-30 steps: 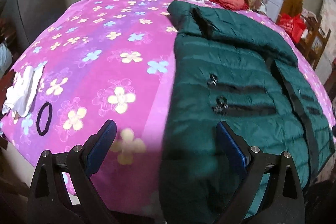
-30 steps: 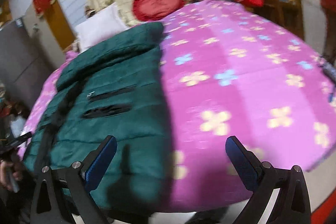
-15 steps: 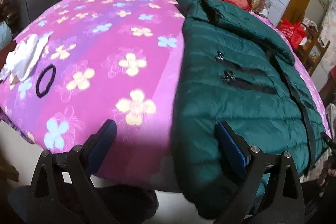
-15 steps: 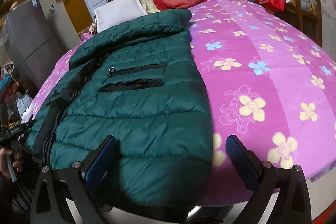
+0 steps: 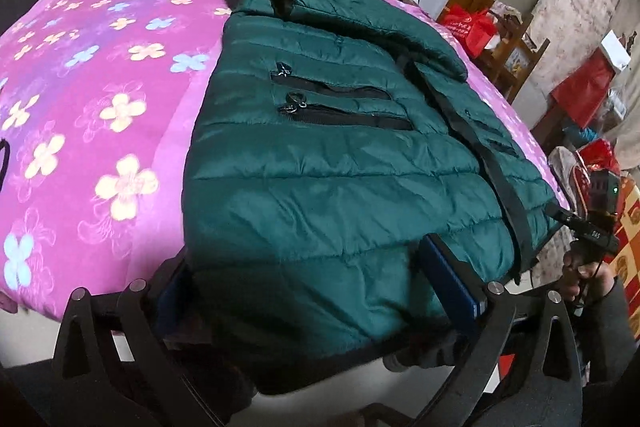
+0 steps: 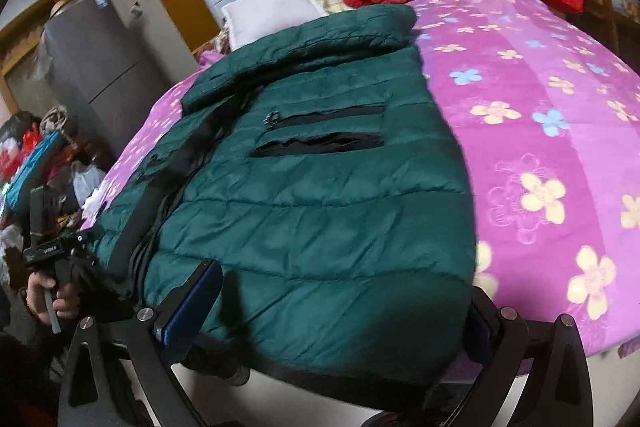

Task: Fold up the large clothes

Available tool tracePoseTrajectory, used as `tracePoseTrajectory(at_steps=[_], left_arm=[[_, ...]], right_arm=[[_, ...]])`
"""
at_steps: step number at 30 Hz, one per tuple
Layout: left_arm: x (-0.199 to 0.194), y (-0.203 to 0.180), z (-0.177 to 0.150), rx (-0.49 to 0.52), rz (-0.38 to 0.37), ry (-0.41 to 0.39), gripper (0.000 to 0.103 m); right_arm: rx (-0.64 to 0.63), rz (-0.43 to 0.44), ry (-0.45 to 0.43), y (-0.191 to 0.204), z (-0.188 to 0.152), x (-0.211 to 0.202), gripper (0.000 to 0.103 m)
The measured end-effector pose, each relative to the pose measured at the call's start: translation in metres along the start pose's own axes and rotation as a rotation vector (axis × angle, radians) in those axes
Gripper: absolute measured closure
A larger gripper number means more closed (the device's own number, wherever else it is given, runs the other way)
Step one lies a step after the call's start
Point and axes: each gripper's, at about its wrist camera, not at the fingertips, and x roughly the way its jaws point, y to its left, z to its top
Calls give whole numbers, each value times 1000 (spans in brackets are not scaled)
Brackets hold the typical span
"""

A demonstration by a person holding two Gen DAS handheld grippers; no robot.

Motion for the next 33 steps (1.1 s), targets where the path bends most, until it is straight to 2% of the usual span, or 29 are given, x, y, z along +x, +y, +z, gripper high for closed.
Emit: tracePoseTrajectory(at_steps=[4, 6, 7, 10, 13, 15, 18, 21, 22, 24, 25, 26, 27, 29, 30, 33], left_arm=[[-1, 2, -3, -13, -45, 18, 1], [-3, -2, -6, 8, -75, 34, 1], [-4, -5, -7, 23, -72, 38, 1], [4, -6, -1, 26, -49, 32, 1], [16, -2, 14, -14, -30, 22, 1], [19, -1, 18, -47, -42, 23, 1], [13, -5, 7, -27, -75, 49, 1], [0, -6, -8, -31, -65, 35, 1], [-4, -5, -11, -44, -63, 26, 1], [-8, -6, -16, -62, -21, -6, 2], [-7, -6, -16, -62, 8, -22, 5], [-6, -5, -15, -62, 47, -37, 17], [-5, -5, -12, -65, 88, -45, 30], [-3, -4, -10, -90, 94, -51, 44], [-3, -3, -10, -98, 101, -55, 47], [0, -5, -9, -91, 117, -55, 47]], right_arm=[[35, 25, -2, -3, -2, -3, 0], [65, 88, 6, -5, -5, -7, 0], [79, 122, 10, -6, -5, -8, 0], [90, 144, 8, -6, -1, -4, 0], [137, 178, -13, -14, 15, 10, 0], [186, 207, -32, -22, 23, 16, 0], [194, 202, -35, -22, 19, 10, 0], [190, 187, -43, -21, 7, -3, 0], [192, 179, -49, -22, 5, -5, 3], [197, 148, -56, -25, 3, -8, 18], [198, 126, -56, -27, 4, -7, 33], [197, 91, -53, -27, 6, -5, 46], [191, 73, -49, -27, 7, -2, 50], [163, 51, -40, -22, 7, 1, 58], [137, 26, -38, -19, 7, 3, 59], [73, -37, -46, -10, 5, 5, 60]])
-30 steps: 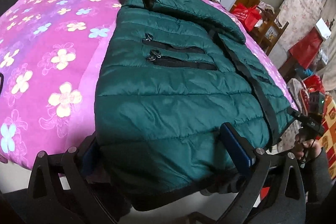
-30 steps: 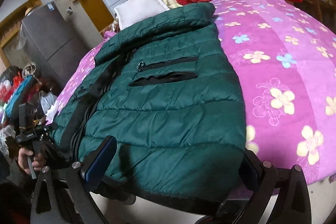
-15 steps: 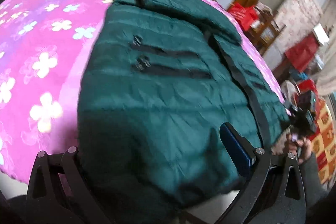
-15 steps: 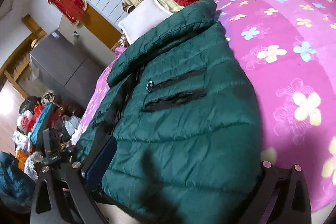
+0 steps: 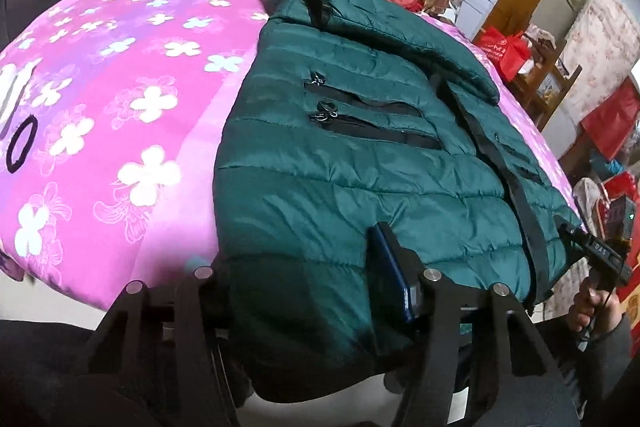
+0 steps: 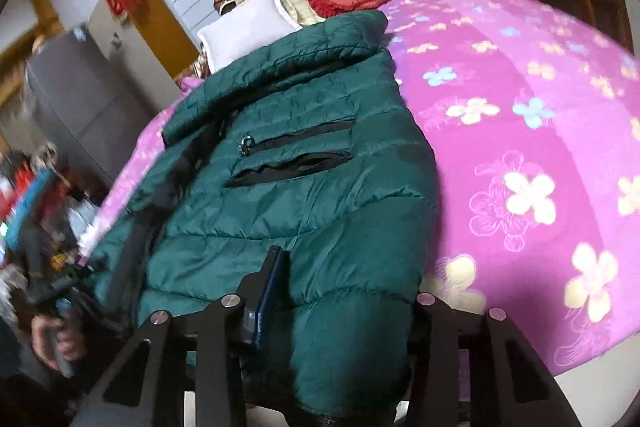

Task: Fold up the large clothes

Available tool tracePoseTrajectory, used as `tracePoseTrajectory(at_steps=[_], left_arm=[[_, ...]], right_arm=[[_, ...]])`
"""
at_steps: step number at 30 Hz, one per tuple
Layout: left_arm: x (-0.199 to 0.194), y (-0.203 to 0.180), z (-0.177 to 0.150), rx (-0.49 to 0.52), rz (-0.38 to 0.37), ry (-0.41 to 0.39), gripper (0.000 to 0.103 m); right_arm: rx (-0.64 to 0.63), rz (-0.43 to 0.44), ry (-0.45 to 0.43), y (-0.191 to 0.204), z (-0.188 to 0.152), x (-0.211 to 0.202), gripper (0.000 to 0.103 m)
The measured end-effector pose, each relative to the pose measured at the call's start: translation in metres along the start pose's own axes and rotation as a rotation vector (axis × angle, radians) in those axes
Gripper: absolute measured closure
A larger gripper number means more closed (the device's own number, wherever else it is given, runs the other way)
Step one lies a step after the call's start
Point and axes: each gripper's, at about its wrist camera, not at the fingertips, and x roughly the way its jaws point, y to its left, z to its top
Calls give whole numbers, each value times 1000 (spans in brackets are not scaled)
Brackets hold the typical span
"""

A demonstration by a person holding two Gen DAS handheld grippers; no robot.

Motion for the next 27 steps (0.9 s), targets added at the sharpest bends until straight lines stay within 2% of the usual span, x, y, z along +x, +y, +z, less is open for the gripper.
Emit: tracePoseTrajectory(at_steps=[1, 3, 8, 10, 14, 16, 17, 18, 20, 23, 27], left_arm=[[1, -1, 0, -1, 2, -4, 46], [2, -2, 0, 5, -4, -7, 36], [2, -4, 0, -1, -38, -12, 23], [1, -3, -1, -17, -41, -25, 23], [-1, 3, 0, -75, -72, -44, 24], [-2, 4, 1, -77, -49, -36, 40], [-2, 4, 1, -76, -10, -33, 58], [-3, 8, 1, -86, -7, -31, 68], [-5, 13, 1, -112, -27, -26, 78], [-10, 9, 1, -82, -8, -45, 83], [-14, 4, -1, -43, 23, -62, 84]], right_arm=[[-3, -5, -5, 0, -2, 0, 60], [9, -3, -23, -2, -4, -2, 60], [27, 1, -43, -3, -7, -3, 60], [-11, -19, -26, 2, -6, -3, 61], [-62, -31, -14, 11, -3, 0, 75], [-73, -31, -18, 14, -3, 0, 80], [-85, -33, -24, 17, -2, -2, 82], [-95, -36, -29, 20, -3, -3, 83], [-129, -46, -44, 28, -5, -8, 84], [-134, -62, -78, 33, -10, -17, 85], [-122, -85, -126, 36, -15, -30, 86]])
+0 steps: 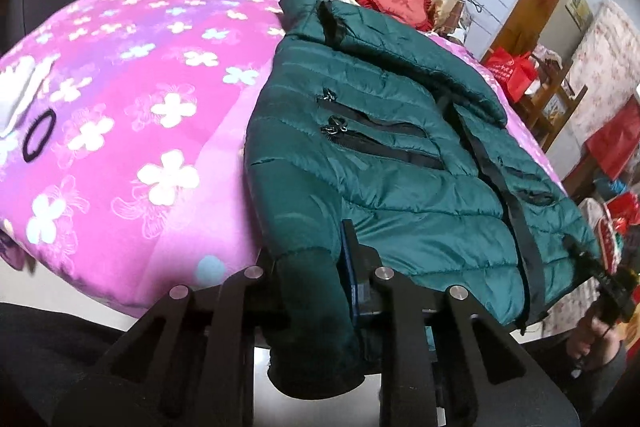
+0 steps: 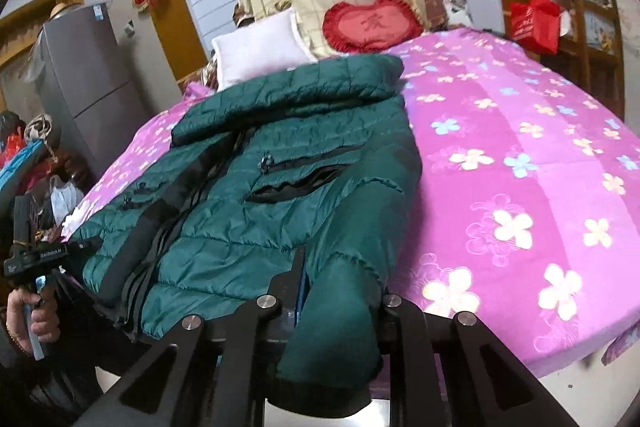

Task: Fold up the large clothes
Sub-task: 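Grasp the jacket's sleeve end with the right gripper while the left gripper grips the hem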

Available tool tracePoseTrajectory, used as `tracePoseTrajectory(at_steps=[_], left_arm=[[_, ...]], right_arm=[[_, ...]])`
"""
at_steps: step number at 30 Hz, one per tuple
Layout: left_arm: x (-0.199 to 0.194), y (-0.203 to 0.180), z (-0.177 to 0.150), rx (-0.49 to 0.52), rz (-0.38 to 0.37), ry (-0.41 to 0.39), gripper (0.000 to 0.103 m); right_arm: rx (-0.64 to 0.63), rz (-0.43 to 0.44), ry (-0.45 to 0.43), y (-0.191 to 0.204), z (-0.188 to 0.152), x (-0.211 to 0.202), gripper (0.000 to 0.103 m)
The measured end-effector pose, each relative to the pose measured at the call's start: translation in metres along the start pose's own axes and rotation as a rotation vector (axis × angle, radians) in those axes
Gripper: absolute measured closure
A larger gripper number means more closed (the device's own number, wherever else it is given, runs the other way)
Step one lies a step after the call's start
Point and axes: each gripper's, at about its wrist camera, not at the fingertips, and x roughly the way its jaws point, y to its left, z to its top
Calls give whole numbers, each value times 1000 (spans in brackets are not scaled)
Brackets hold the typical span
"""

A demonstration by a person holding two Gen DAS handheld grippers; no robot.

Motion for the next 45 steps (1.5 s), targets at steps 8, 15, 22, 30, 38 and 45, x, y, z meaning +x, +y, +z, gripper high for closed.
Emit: tracePoseTrajectory(at_steps=[8, 15, 22, 30, 38, 45], left_arm=[[9, 7, -1, -16, 8, 28, 55], [9, 5, -1, -38, -8, 12, 48], [8, 9, 0, -41, 6, 29, 75], [-27, -7, 0, 53, 32, -54, 93], [-49, 12, 3, -48, -1, -92, 93], [-45, 1, 0, -34, 62, -53, 93]], right_arm=[[15, -19, 68, -4, -2, 16, 86], [104, 21, 106, -23, -7, 26, 74], [98, 52, 110, -19, -7, 23, 78], [15, 3, -80, 3, -3, -23, 88], [19, 27, -170, 11, -5, -49, 88], [35, 15, -144, 5, -7, -44, 88]])
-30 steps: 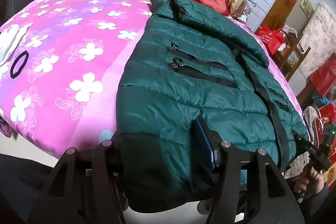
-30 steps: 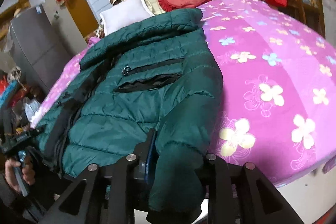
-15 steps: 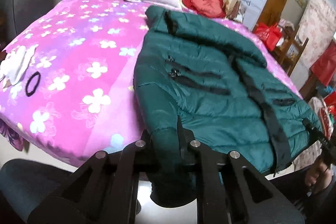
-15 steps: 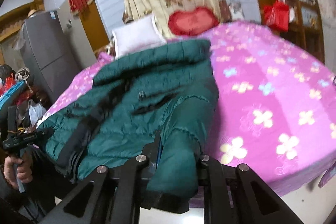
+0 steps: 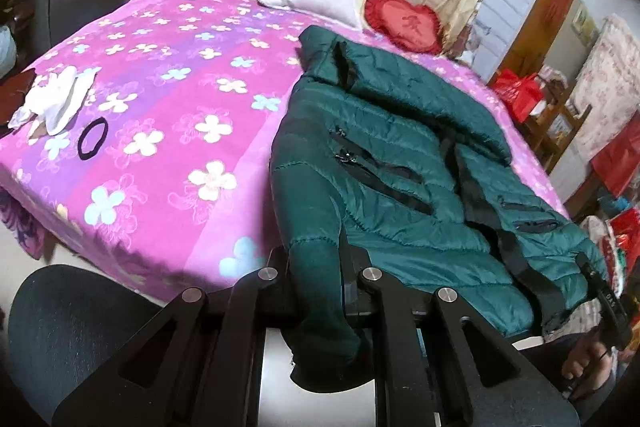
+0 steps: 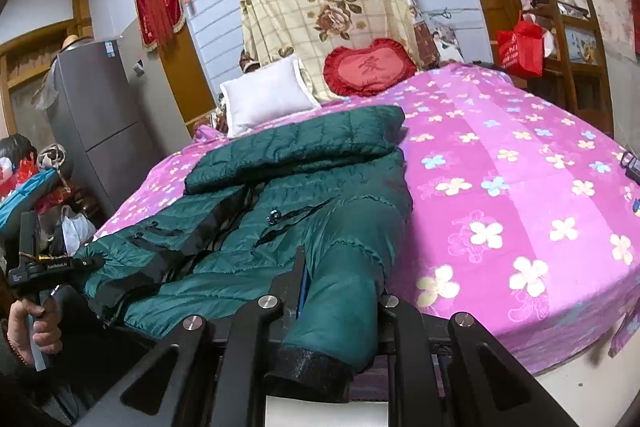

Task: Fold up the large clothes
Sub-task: 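Grasp the jacket's sleeve end with the right gripper while the left gripper grips the hem, then lift the hem with both grippers and fold it toward the collar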

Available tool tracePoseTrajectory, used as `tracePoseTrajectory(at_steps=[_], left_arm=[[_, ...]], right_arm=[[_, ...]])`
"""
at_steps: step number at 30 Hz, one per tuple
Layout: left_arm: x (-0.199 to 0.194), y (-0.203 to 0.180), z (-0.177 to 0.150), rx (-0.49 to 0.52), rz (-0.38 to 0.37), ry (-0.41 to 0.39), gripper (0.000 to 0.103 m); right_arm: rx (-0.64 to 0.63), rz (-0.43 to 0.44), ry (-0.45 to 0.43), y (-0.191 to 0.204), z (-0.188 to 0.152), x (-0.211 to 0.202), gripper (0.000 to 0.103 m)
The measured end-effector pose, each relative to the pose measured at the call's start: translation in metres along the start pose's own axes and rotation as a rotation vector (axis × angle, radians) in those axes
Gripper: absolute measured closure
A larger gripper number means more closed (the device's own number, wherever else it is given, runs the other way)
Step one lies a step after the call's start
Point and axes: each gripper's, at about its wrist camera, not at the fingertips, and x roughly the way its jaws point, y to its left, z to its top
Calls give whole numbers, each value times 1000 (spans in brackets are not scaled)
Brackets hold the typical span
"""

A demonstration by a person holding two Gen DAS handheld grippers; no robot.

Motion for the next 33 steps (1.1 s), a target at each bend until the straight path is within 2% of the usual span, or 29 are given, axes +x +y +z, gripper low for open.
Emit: tracePoseTrajectory(at_steps=[5, 8, 33], left_arm=[[18, -19, -10, 72, 169, 70, 93], [19, -27, -15, 107, 219, 61, 93], [23, -22, -17, 100, 200, 64, 92]], right_arm=[[-10, -53, 24, 2, 1, 8, 88], [-1, -63, 31, -1, 1, 11, 88], [-18, -84, 32, 3, -1, 12, 88]])
